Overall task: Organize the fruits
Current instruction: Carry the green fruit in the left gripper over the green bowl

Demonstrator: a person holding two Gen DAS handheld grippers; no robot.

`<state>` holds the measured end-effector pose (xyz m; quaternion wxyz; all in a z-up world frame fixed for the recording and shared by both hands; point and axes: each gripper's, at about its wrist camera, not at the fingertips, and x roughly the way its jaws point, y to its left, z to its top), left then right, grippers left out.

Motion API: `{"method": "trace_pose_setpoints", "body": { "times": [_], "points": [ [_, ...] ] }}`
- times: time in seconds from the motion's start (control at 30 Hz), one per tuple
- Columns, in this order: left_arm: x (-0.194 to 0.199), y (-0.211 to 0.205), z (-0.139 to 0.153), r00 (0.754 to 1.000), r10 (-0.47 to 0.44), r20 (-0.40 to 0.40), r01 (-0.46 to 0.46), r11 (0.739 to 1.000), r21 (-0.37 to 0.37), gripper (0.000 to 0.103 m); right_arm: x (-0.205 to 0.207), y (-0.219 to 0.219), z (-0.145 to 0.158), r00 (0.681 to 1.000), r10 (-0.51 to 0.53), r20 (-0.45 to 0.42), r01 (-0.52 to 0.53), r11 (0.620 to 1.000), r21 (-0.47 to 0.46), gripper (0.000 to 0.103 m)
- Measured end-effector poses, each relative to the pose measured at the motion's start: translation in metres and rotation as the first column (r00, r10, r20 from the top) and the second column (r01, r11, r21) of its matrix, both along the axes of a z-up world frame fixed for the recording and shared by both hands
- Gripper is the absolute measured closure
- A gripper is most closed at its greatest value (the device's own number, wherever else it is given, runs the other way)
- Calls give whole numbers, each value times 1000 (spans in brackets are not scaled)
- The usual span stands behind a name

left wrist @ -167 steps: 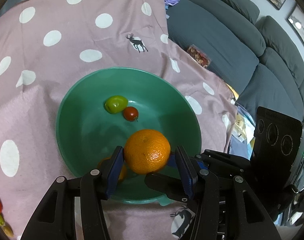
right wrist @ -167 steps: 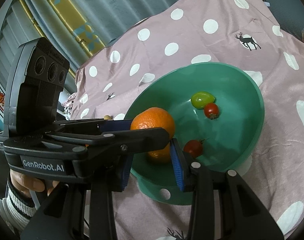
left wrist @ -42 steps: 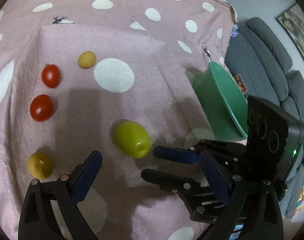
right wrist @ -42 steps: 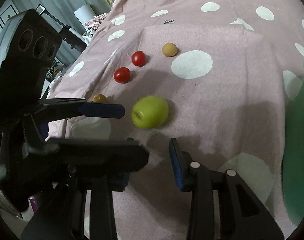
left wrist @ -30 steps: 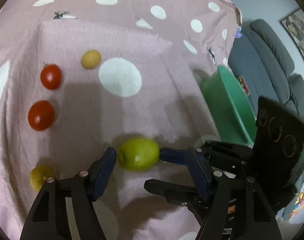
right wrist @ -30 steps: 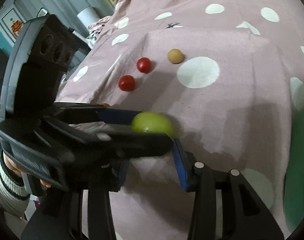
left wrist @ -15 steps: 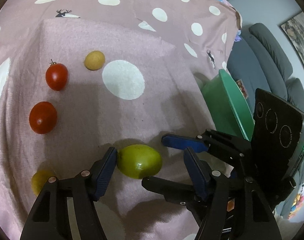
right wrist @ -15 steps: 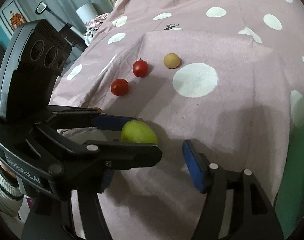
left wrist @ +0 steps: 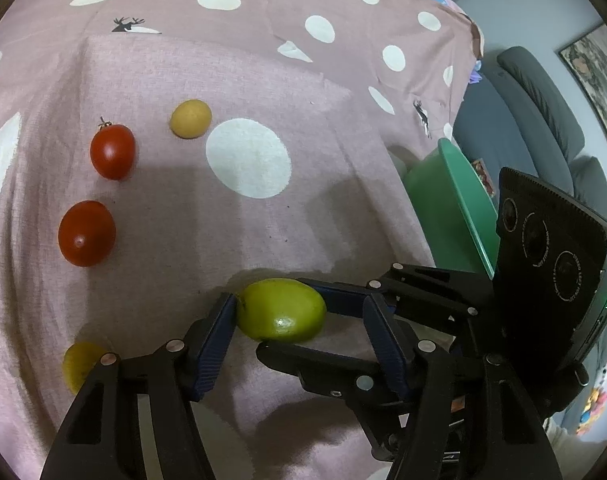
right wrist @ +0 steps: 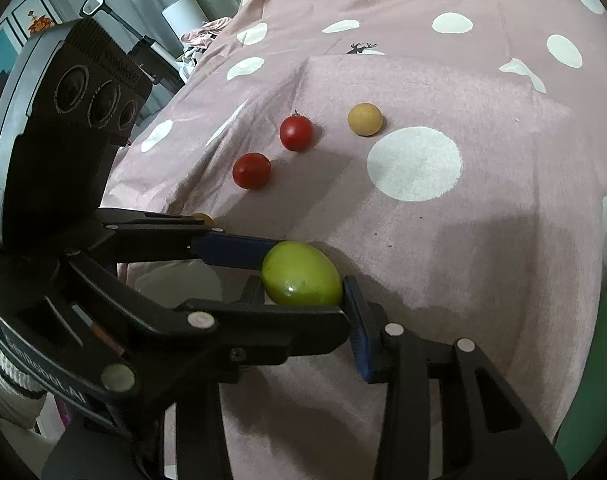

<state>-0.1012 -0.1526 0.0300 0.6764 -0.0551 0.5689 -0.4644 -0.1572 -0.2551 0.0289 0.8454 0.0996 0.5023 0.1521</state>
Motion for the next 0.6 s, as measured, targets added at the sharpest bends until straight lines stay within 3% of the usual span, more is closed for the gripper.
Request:
{"method": "trace_pose_setpoints", "body": {
  "times": [0.2, 0.6],
  "points": [
    [-2, 3, 1, 1000, 2, -10, -2, 1000, -11, 42, -8, 0, 0, 1000, -14, 3, 14, 1000, 22, 63],
    [-11, 5, 8, 1000, -2, -4, 2, 1000, -21, 43, -22, -4, 6, 999, -45, 25, 44, 997, 62, 63]
  ]
}}
